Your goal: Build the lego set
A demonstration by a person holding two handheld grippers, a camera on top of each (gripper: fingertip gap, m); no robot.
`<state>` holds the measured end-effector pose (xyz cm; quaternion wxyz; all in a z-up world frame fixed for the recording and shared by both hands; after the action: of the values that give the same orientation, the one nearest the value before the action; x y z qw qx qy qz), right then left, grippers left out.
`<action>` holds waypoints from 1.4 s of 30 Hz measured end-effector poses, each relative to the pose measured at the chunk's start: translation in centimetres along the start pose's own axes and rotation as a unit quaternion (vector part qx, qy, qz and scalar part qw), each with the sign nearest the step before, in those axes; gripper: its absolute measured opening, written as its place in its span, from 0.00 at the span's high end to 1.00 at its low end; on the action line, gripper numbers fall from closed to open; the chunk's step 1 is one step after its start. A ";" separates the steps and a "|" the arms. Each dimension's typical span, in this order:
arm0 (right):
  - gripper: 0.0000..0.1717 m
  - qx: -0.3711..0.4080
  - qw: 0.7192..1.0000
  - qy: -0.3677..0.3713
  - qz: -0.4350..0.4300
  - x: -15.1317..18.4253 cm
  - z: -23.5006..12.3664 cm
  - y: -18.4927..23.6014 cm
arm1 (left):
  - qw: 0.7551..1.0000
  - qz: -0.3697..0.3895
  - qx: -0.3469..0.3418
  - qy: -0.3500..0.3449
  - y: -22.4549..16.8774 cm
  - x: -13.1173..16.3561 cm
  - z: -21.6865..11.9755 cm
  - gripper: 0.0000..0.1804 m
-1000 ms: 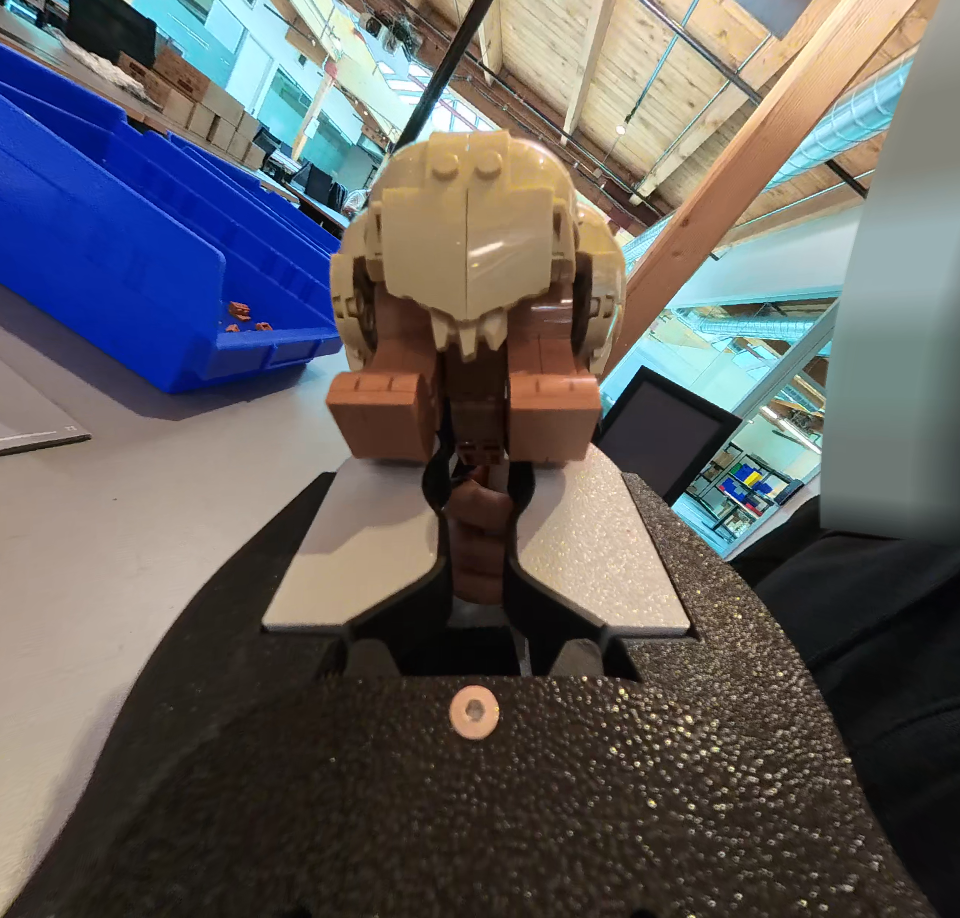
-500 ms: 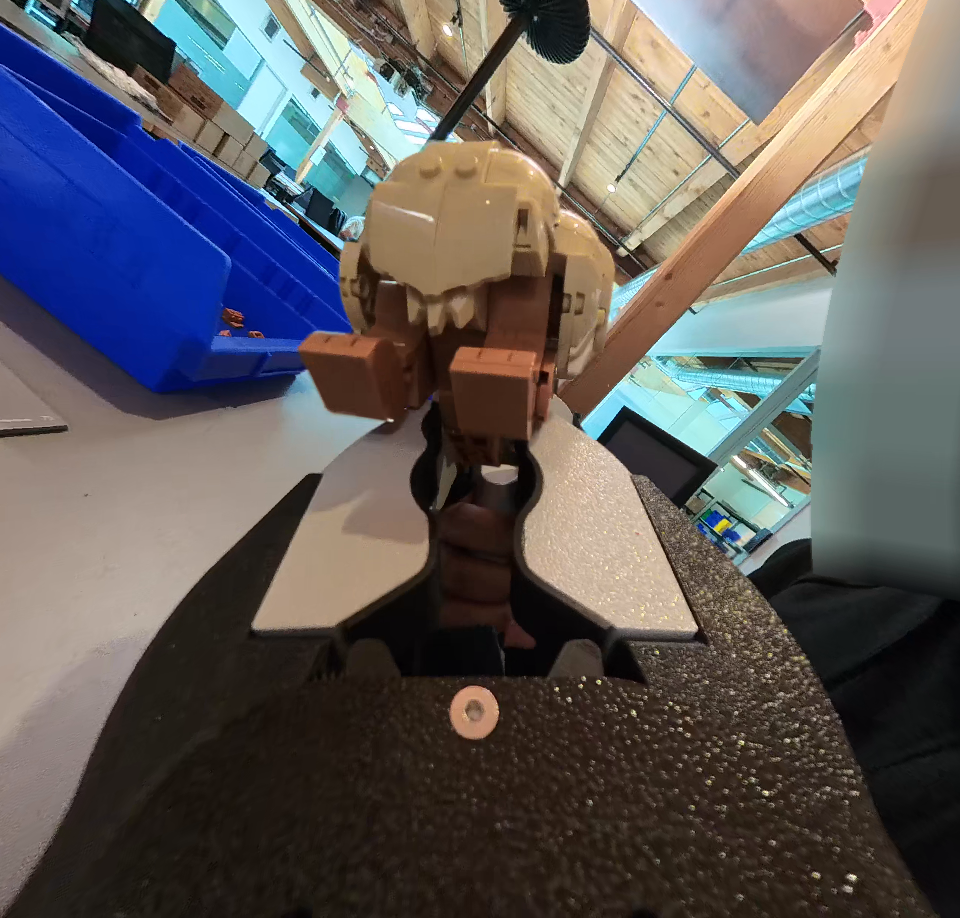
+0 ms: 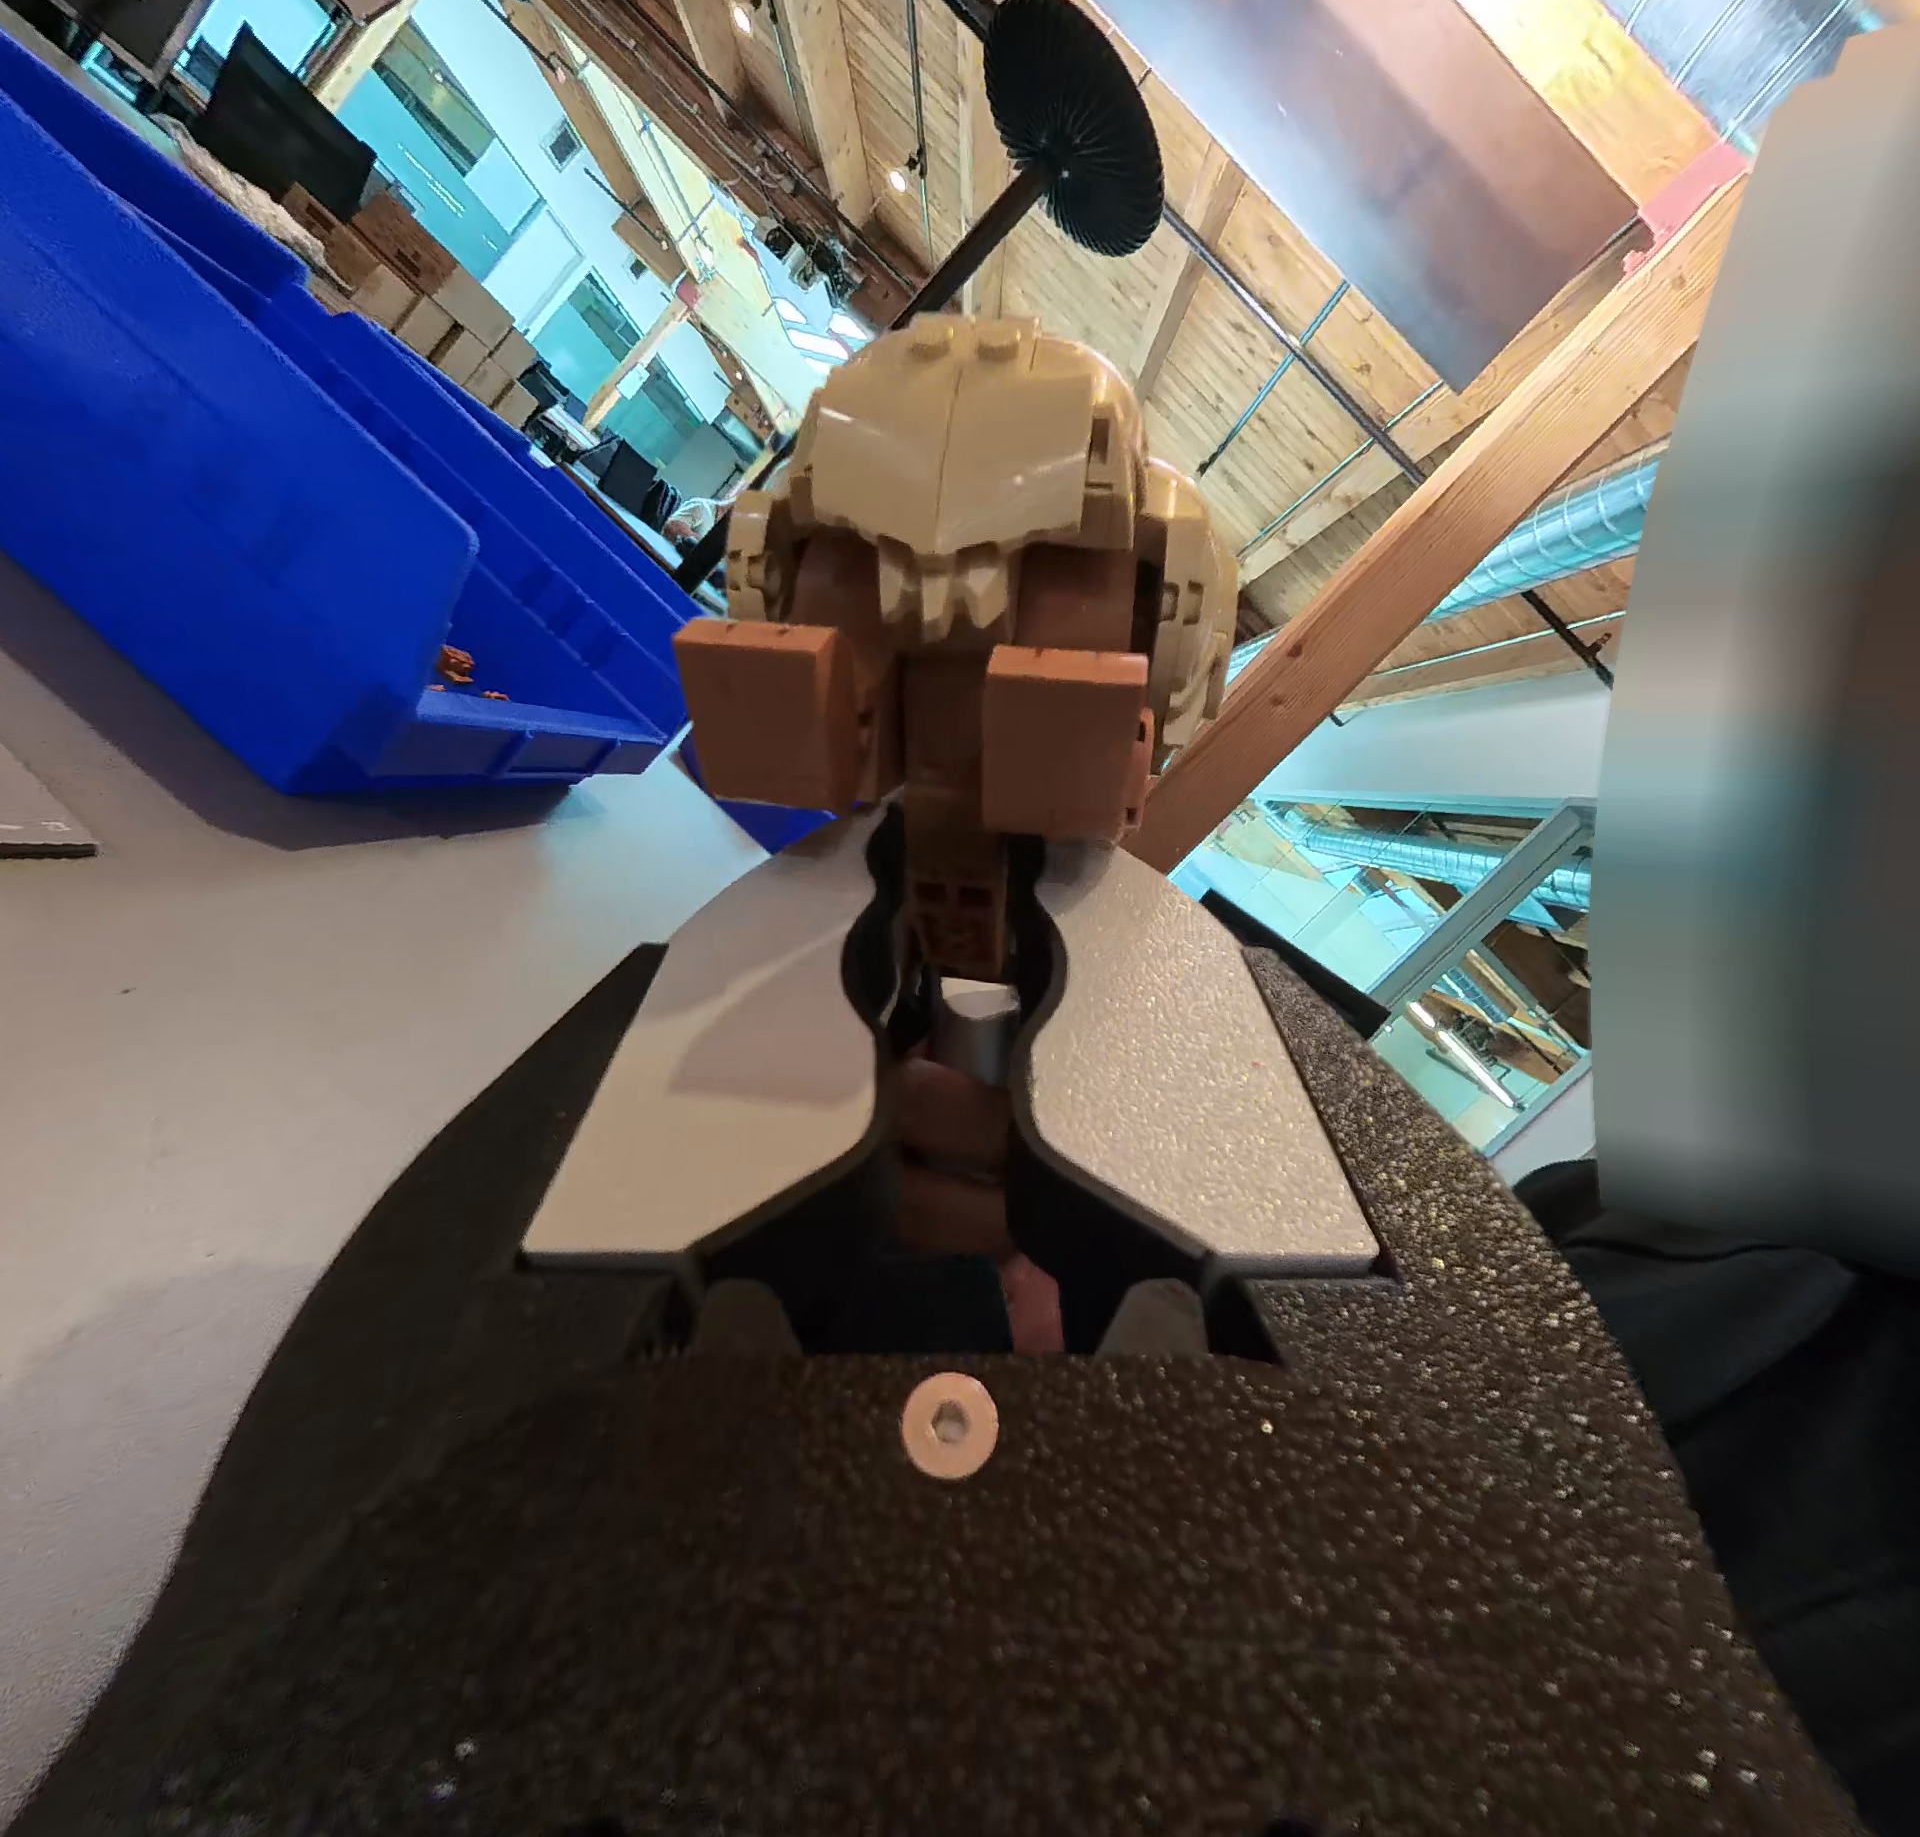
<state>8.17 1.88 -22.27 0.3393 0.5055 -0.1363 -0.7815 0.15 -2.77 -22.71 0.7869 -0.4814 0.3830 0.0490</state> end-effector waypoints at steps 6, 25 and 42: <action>0.90 -0.001 1.000 0.004 -0.002 0.0 0.1 0.1 | 1.000 -0.001 0.016 -0.021 0.1 0.0 -0.1 0.91; 0.81 0.124 0.971 0.173 -0.111 -1.4 -4.2 -0.6 | 0.997 0.035 0.055 -0.041 0.7 -1.2 -1.9 0.91; 0.42 0.278 0.828 0.466 -0.140 6.8 -5.5 -1.9 | 0.997 0.013 0.081 -0.014 0.9 -1.2 -3.3 0.91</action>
<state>10.50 -0.58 -30.57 0.0939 0.8964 -0.1014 -0.4213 -2.93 -4.52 -23.39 0.8279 -0.4104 0.3807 0.0347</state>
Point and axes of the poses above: each gripper's, where its closed fingertips meet, z out along the fingers, x out of its underside, y = z × x across the jaws, the point moved 5 cm from there along -z, back along the fingers, and after that the axes turned 6 degrees about -x, right-handed, at the moved point
